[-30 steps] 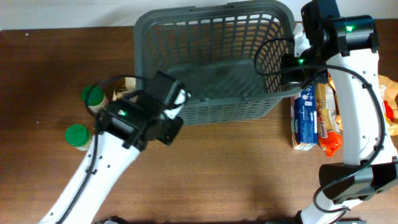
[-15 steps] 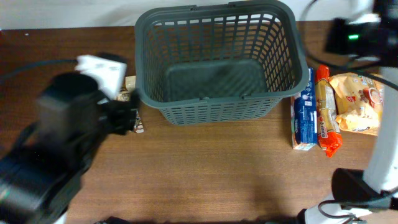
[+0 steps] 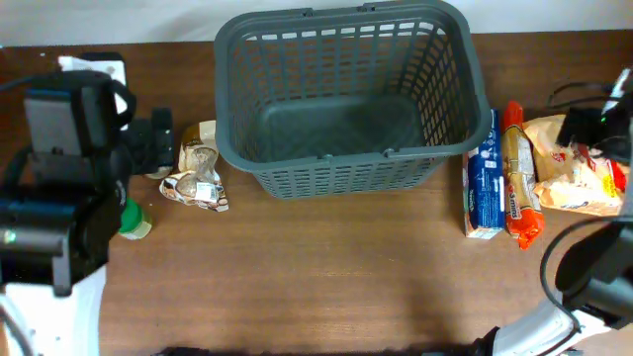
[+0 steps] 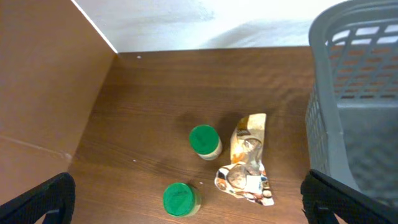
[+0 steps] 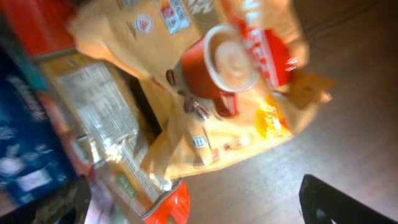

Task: Pack container
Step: 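Release the basket and move the grippers out to either side, then grasp the orange coffee bag with the right gripper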

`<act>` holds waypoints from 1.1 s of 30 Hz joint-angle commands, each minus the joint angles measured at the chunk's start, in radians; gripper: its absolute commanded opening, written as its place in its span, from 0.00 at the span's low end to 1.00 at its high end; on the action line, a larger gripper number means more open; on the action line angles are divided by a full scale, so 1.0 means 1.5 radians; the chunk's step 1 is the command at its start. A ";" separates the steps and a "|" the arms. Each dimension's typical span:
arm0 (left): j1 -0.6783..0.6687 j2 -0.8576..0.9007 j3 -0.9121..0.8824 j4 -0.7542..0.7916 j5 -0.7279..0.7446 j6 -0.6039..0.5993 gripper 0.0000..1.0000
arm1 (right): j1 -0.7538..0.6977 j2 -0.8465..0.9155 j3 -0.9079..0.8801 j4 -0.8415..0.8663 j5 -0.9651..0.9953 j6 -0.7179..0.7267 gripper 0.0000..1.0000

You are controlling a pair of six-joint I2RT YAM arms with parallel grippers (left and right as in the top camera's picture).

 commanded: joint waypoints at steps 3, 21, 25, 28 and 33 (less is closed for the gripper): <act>0.004 0.057 -0.004 -0.003 0.079 -0.002 1.00 | -0.009 0.036 -0.091 0.117 0.043 -0.086 0.99; 0.004 0.081 -0.004 -0.041 0.134 -0.002 0.99 | -0.031 0.269 -0.096 0.224 0.037 0.050 0.04; 0.004 0.081 -0.004 -0.041 0.134 -0.002 0.99 | -0.030 0.235 -0.084 0.181 -0.060 0.151 0.04; 0.004 0.081 -0.004 -0.041 0.134 -0.002 0.99 | -0.030 0.173 -0.046 0.132 -0.139 0.158 0.04; 0.004 0.081 -0.004 -0.041 0.134 -0.002 0.99 | -0.024 0.024 0.055 0.063 -0.190 0.157 0.04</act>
